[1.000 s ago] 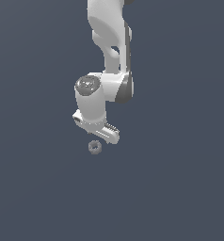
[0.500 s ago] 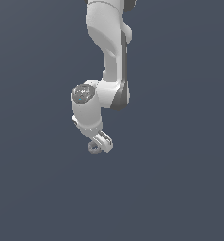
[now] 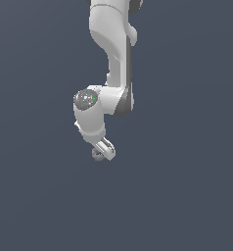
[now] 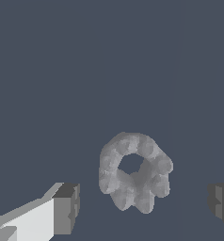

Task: Pick up the object and move it to a goal position.

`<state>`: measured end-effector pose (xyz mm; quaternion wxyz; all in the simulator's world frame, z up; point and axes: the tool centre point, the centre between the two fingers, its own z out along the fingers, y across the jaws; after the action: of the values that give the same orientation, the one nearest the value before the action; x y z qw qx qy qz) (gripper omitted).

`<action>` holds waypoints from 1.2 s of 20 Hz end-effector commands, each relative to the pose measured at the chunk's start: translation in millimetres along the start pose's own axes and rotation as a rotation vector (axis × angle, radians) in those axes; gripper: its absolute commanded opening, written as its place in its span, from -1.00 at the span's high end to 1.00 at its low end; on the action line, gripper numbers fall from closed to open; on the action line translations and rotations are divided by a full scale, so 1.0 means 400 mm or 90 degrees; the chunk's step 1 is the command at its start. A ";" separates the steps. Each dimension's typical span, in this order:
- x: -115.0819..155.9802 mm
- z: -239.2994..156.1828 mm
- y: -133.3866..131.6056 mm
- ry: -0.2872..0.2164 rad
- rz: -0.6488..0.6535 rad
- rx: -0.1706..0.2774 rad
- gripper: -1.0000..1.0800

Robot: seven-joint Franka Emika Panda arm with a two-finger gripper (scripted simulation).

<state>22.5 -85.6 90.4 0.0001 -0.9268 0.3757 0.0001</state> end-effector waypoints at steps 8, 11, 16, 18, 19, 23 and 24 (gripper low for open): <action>-0.002 0.098 0.003 0.000 0.003 0.000 -0.92; -0.001 0.119 0.002 0.000 0.003 0.000 -0.92; 0.001 0.123 0.001 0.000 0.003 0.000 1.00; 0.001 0.123 0.001 0.000 0.003 0.000 1.00; 0.001 0.123 0.001 0.000 0.003 0.000 1.00; 0.001 0.123 0.001 0.000 0.003 0.000 1.00; 0.001 0.123 0.001 0.000 0.003 0.000 1.00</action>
<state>22.6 -85.5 41.8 0.0002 -0.9259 0.3779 0.0001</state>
